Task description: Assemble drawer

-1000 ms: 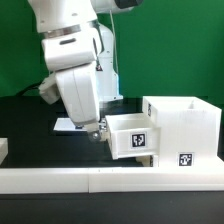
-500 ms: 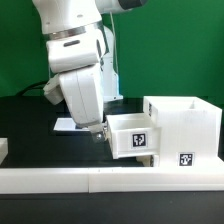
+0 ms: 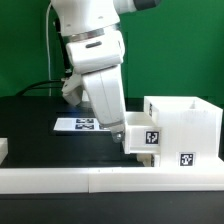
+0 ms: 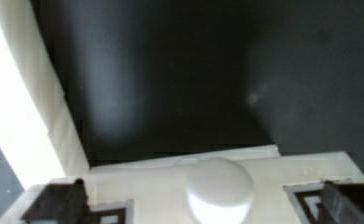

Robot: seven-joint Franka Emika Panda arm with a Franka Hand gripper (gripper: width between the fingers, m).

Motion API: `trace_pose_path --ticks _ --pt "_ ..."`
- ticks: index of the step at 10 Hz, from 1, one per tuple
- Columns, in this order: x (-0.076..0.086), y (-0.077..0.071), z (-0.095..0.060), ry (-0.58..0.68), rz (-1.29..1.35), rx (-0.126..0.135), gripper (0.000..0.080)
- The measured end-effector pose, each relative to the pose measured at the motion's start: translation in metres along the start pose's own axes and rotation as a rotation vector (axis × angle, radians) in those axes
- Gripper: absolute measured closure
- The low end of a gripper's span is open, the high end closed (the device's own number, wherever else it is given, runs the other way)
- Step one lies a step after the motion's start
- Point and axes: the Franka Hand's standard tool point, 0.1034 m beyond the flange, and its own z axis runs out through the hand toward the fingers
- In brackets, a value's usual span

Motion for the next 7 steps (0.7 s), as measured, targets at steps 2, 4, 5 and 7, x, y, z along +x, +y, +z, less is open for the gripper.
trace_pose_path --ticks 2,4,5,7 --pt "0.0045 0.0001 0.0011 -0.017 0.0 0.004 0.015" --pt "0.0053 -0.0007 0.0024 -0.041 0.003 0.008 0.015" --pt "0.0059 -0.0008 0.0029 -0.059 -0.004 0.01 0.015" --pt "0.0056 -0.0027 0.0047 -0.069 0.019 0.015 0.015"
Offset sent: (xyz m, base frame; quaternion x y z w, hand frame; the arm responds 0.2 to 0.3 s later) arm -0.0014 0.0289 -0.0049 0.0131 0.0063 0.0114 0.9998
